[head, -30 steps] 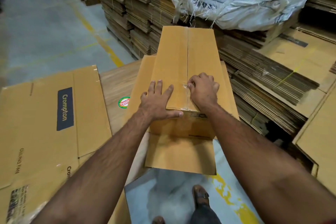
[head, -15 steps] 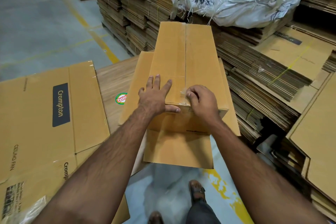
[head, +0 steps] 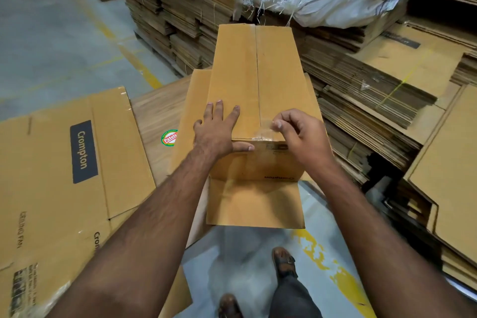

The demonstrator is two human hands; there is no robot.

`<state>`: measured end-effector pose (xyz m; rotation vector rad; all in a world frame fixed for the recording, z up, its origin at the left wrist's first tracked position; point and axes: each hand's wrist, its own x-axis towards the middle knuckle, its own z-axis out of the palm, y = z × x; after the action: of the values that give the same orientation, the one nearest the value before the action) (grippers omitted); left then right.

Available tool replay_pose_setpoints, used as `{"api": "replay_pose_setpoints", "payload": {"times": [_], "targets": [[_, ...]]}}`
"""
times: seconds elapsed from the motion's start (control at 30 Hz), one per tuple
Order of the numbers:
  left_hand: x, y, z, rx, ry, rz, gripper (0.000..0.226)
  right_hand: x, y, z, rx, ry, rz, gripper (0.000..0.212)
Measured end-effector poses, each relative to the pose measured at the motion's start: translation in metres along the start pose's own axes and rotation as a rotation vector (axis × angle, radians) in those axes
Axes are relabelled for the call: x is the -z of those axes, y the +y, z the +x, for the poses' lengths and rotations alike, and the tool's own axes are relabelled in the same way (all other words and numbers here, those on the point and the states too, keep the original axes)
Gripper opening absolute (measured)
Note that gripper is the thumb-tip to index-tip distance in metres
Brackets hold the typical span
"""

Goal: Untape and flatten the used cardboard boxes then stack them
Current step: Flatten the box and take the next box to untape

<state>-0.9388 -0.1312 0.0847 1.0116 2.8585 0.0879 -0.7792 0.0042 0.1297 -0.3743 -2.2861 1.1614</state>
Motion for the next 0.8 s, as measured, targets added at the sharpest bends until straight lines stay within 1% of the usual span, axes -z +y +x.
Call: {"api": "replay_pose_setpoints", "payload": {"times": [0.13, 0.3, 0.53, 0.63, 0.7, 0.77, 0.8], "targets": [[0.000, 0.000, -0.002, -0.001, 0.010, 0.023, 0.118, 0.010, -0.015, 0.012, 0.061, 0.010, 0.002, 0.014], [0.004, 0.002, -0.002, 0.010, -0.038, 0.017, 0.118, 0.014, -0.031, 0.014, 0.146, -0.032, -0.051, 0.012], [0.009, 0.003, -0.001, 0.009, -0.104, 0.012, 0.119, 0.012, -0.034, 0.002, 0.203, 0.000, -0.054, 0.009], [0.013, -0.001, 0.001, -0.021, -0.169, -0.032, 0.119, 0.014, -0.037, 0.000, 0.213, -0.030, -0.061, 0.007], [0.022, -0.007, 0.003, -0.040, -0.271, -0.135, 0.116, 0.016, -0.036, -0.003, 0.197, -0.056, -0.032, 0.007], [0.030, -0.011, 0.006, -0.034, -0.354, -0.206, 0.109, 0.015, -0.035, -0.008, 0.137, -0.112, 0.039, 0.008], [0.032, -0.010, 0.007, -0.027, -0.362, -0.210, 0.106, 0.014, -0.035, -0.009, 0.095, -0.148, 0.077, 0.008]]}}
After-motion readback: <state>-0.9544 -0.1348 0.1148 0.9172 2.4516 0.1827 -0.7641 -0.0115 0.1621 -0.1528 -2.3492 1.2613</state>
